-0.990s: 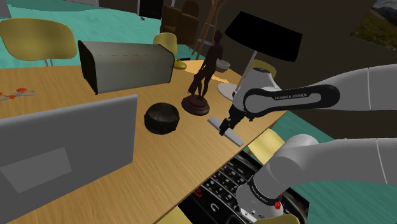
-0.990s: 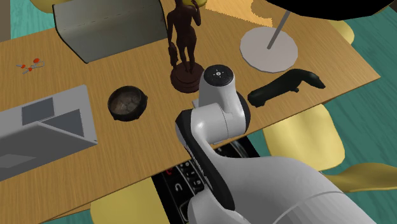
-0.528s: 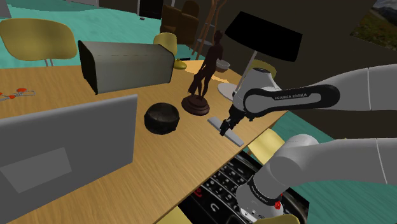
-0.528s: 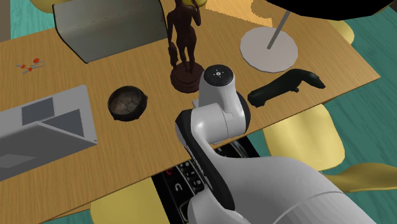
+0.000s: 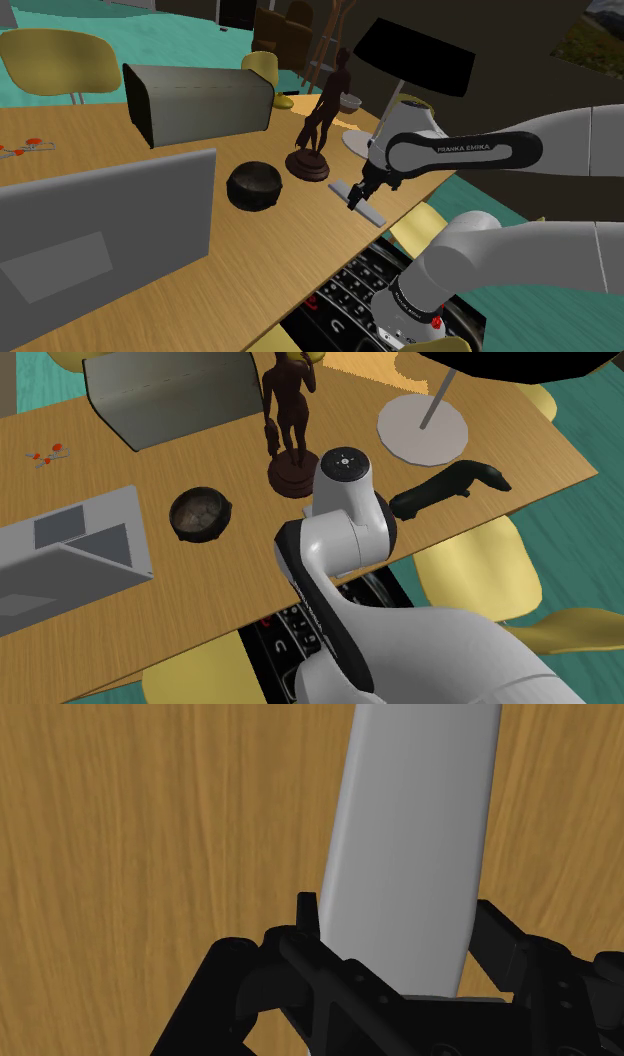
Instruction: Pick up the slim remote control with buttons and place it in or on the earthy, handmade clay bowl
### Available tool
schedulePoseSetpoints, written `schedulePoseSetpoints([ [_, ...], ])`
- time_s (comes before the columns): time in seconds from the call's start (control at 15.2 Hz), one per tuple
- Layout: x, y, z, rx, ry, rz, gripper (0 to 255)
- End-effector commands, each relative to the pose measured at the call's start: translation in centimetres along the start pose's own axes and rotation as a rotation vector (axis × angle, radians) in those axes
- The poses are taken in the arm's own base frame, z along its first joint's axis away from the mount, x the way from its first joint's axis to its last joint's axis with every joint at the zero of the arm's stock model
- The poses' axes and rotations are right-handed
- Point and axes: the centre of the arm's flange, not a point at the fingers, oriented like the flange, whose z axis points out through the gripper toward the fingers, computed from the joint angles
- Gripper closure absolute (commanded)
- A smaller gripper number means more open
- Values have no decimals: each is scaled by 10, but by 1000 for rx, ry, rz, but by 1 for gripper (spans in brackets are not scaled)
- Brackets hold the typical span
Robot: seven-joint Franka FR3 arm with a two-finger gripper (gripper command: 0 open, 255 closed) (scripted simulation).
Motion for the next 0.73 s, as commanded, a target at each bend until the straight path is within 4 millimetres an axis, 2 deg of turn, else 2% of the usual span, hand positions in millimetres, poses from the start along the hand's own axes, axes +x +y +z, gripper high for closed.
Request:
schedulePoseSetpoints([
  [0.0, 0, -1, -10, 0, 0, 0, 255],
  [0.66, 1, -1, -63, 0, 0, 0, 255],
])
